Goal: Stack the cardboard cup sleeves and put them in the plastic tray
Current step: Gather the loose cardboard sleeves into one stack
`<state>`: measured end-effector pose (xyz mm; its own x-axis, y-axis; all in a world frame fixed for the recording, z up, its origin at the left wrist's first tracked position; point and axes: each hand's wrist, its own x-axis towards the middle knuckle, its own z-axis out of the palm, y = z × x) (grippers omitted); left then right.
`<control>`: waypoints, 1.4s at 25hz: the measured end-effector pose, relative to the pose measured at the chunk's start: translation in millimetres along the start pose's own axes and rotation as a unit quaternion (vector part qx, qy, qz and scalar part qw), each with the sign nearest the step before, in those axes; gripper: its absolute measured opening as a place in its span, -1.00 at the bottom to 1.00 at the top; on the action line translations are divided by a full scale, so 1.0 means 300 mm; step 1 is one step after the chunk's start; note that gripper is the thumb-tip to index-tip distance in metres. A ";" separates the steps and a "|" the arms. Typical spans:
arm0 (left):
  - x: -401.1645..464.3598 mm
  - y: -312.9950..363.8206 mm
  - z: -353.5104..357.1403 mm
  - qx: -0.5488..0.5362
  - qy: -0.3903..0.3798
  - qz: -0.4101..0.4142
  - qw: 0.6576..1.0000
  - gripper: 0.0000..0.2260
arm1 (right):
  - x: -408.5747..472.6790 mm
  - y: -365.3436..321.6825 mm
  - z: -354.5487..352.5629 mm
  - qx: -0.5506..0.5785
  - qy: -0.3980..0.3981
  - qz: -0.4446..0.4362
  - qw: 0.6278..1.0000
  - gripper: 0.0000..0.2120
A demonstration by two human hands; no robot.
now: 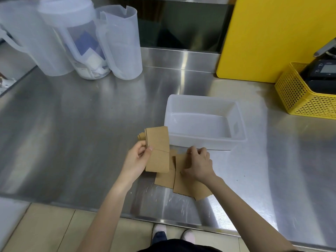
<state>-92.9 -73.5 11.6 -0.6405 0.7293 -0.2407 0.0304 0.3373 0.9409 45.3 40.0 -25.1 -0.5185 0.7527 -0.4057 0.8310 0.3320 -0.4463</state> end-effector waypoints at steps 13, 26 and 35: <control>-0.031 0.021 0.046 0.002 -0.020 -0.002 1.000 -0.91 | -0.083 0.082 -0.178 0.413 0.006 -0.024 0.910 -0.62; -0.067 0.043 0.111 0.001 -0.099 -0.009 0.995 -0.93 | -0.070 -0.050 -0.135 0.349 0.070 -0.041 0.933 -0.68; -0.061 0.030 0.090 -0.015 -0.072 0.006 0.997 -0.91 | -0.081 -0.035 -0.125 0.324 0.057 -0.038 0.944 -0.81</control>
<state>-60.3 -67.7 18.2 -0.5228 0.8119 -0.2599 0.0121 0.3119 0.9501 56.6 39.6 19.5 -0.5153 0.8098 -0.2805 0.4763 -0.0014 -0.8793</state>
